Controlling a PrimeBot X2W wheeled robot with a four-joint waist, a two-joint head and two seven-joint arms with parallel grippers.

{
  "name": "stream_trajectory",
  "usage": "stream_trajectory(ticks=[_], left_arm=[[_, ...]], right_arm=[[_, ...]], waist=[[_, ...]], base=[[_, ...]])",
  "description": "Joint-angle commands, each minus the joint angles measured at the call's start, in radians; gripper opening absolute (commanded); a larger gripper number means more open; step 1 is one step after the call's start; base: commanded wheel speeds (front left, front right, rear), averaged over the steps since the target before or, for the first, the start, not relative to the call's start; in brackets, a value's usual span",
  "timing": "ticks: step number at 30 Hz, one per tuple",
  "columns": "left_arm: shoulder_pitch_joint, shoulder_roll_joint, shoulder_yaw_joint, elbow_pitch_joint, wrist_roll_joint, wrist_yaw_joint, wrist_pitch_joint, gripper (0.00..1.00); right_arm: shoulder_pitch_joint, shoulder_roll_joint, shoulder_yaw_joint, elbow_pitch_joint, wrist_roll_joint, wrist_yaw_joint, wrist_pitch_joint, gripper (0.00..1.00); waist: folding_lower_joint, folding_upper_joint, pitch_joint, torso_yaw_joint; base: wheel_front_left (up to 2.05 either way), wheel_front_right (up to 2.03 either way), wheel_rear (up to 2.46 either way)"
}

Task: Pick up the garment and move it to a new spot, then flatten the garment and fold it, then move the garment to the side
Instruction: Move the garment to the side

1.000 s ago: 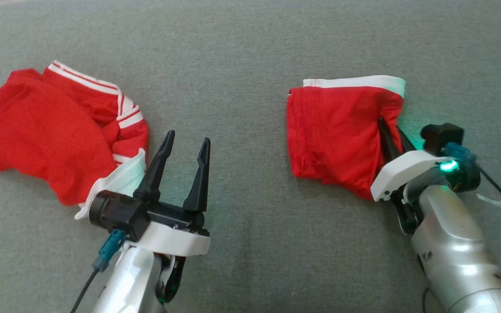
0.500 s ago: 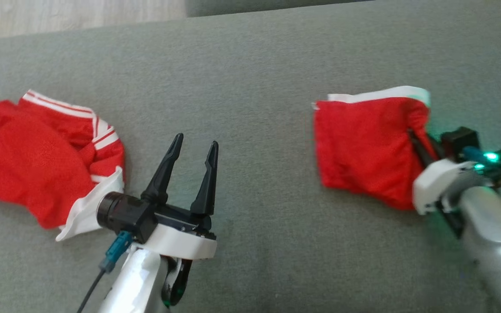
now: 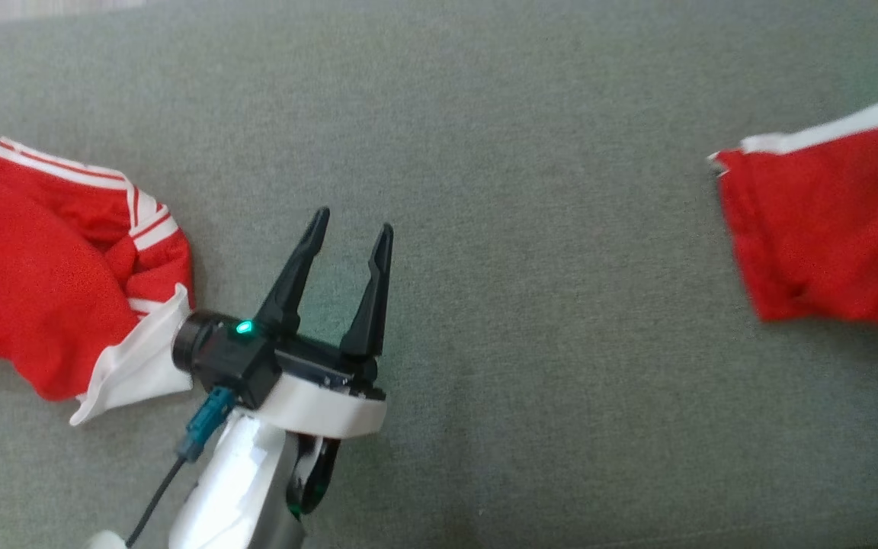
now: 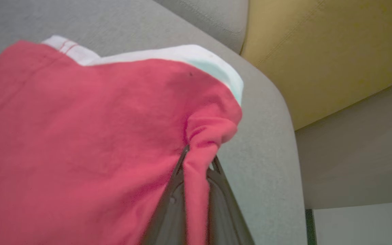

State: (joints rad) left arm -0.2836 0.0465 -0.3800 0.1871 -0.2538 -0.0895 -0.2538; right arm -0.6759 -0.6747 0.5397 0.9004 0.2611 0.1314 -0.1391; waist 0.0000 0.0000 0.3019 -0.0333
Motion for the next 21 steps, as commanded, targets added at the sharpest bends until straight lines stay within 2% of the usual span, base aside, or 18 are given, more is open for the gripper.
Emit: stream_trajectory(ticks=[1,8,15,16,17,21], left_arm=[[-0.034,0.004,0.033,-0.037,0.010,-0.004,-0.008,1.00],[-0.062,0.004,0.043,-0.039,0.015,-0.013,-0.008,1.00],[-0.067,0.004,0.053,-0.036,0.017,-0.017,-0.008,1.00],[-0.066,0.004,0.055,-0.034,0.017,-0.018,-0.008,1.00],[-0.064,0.004,0.058,-0.031,0.017,-0.018,-0.008,1.00],[-0.056,0.004,0.065,-0.024,0.017,-0.018,-0.008,1.00]], right_arm=[[-0.015,-0.045,-0.005,-0.009,0.011,-0.001,-0.003,0.00],[-0.072,-0.087,-0.063,0.058,0.017,-0.001,-0.014,0.00],[-0.102,-0.071,-0.098,0.118,-0.006,-0.001,-0.027,0.00],[-0.106,-0.066,-0.105,0.125,-0.009,-0.001,-0.031,0.27],[-0.110,-0.060,-0.114,0.133,-0.011,-0.001,-0.033,1.00],[-0.114,-0.039,-0.126,0.150,-0.028,-0.001,-0.040,1.00]], waist=[[0.0000,0.0000,0.022,0.007],[0.0000,0.0000,0.066,0.031],[0.0000,0.0000,0.072,0.040],[0.0000,0.0000,0.068,0.040],[0.0000,0.0000,0.063,0.038],[0.0000,0.0000,0.042,0.032]], base=[[0.00,0.00,0.00],[0.00,0.00,0.00],[0.00,0.00,0.00],[0.00,0.00,0.00],[0.00,0.00,0.00],[0.00,0.00,0.00]])
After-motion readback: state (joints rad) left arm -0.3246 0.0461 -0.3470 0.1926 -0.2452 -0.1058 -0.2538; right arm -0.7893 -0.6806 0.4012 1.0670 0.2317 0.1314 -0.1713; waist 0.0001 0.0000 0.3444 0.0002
